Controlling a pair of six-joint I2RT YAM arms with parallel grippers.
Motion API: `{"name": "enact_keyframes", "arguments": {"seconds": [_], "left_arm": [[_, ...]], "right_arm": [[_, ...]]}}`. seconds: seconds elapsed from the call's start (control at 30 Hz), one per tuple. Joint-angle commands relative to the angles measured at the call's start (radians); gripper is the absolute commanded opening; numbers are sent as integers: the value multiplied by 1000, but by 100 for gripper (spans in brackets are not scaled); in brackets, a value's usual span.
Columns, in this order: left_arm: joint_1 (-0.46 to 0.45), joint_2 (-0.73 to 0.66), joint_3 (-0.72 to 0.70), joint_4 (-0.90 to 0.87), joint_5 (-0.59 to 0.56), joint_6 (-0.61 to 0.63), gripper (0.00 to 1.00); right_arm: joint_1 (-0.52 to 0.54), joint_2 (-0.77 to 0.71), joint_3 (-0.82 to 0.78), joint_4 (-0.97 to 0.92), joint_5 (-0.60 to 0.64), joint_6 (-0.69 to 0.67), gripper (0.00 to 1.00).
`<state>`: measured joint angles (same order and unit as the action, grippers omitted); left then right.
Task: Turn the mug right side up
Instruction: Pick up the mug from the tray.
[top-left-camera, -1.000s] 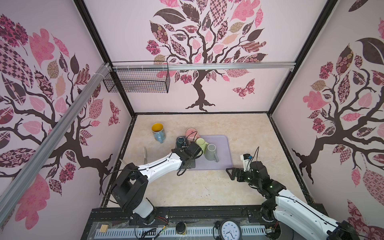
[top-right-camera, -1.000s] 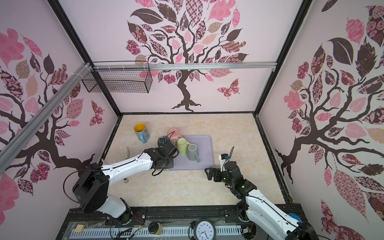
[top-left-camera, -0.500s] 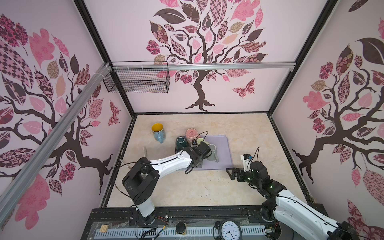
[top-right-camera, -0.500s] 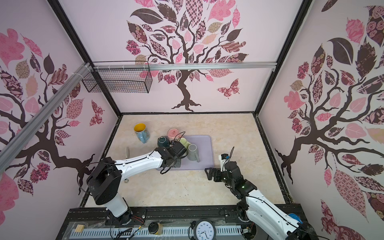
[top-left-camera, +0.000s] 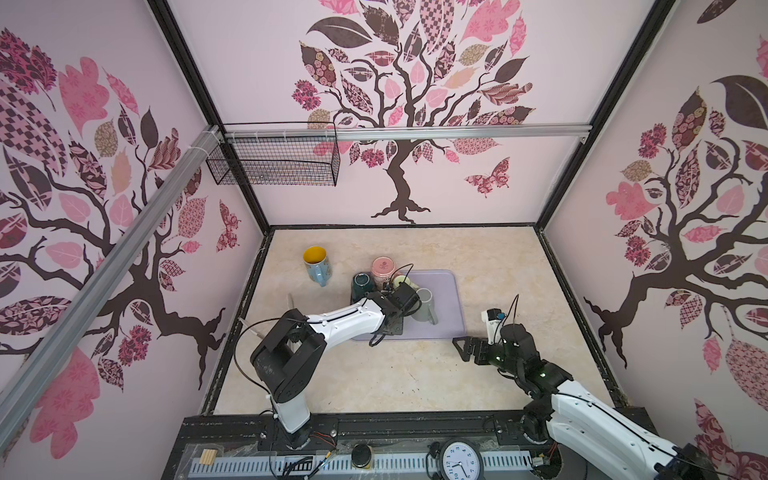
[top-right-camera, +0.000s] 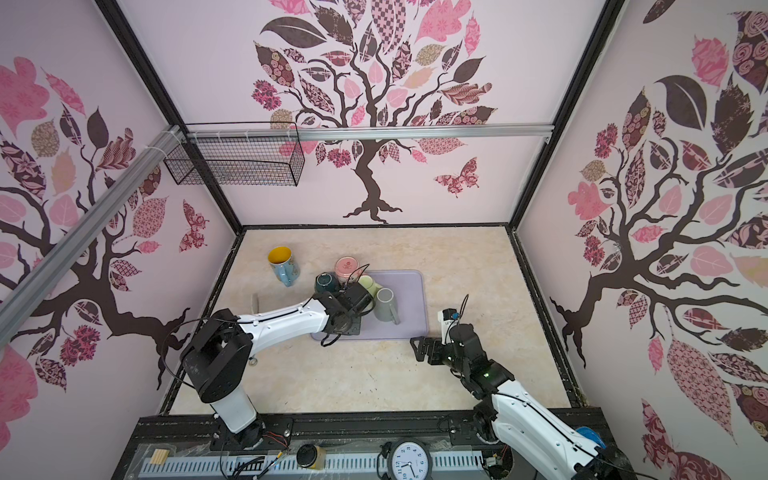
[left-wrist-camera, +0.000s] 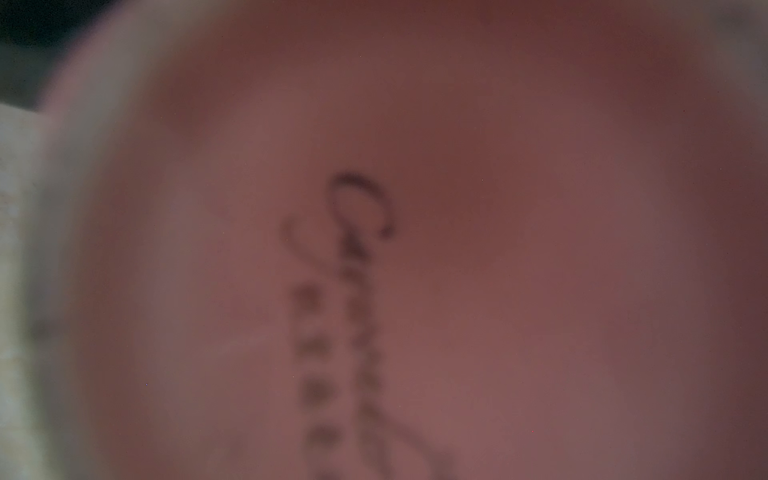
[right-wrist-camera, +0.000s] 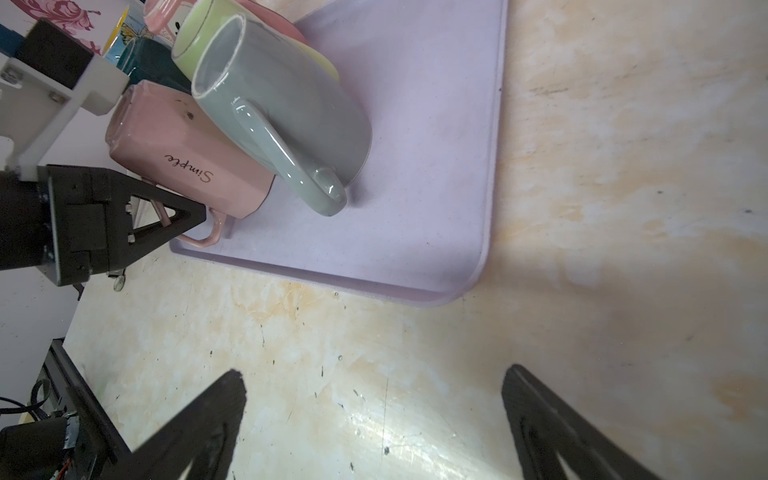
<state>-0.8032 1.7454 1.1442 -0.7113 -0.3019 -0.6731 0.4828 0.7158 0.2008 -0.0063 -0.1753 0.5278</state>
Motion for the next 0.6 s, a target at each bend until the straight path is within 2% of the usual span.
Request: {"name": "enact_keyframes", "arguments": {"seconds": [0.0,0.07,0.13,0.33,0.57], "left_arm": [[10,-14,3,9,5,5,8],[10,-28,2,6,12,7,6],[10,-48,-1,6,19,12,0],[8,-149,-33,11,41,34,0],[1,-281,-70,54,77,67,0]], "right_arm": [[-2,4,0,-7,8,8,100],[-2,5,1,-5,1,11,100],[-2,6,1,-1,-10,13,99],[-2,10,2,34,-77,37,100],[-2,41,-13,161,-194,98,99]]}}
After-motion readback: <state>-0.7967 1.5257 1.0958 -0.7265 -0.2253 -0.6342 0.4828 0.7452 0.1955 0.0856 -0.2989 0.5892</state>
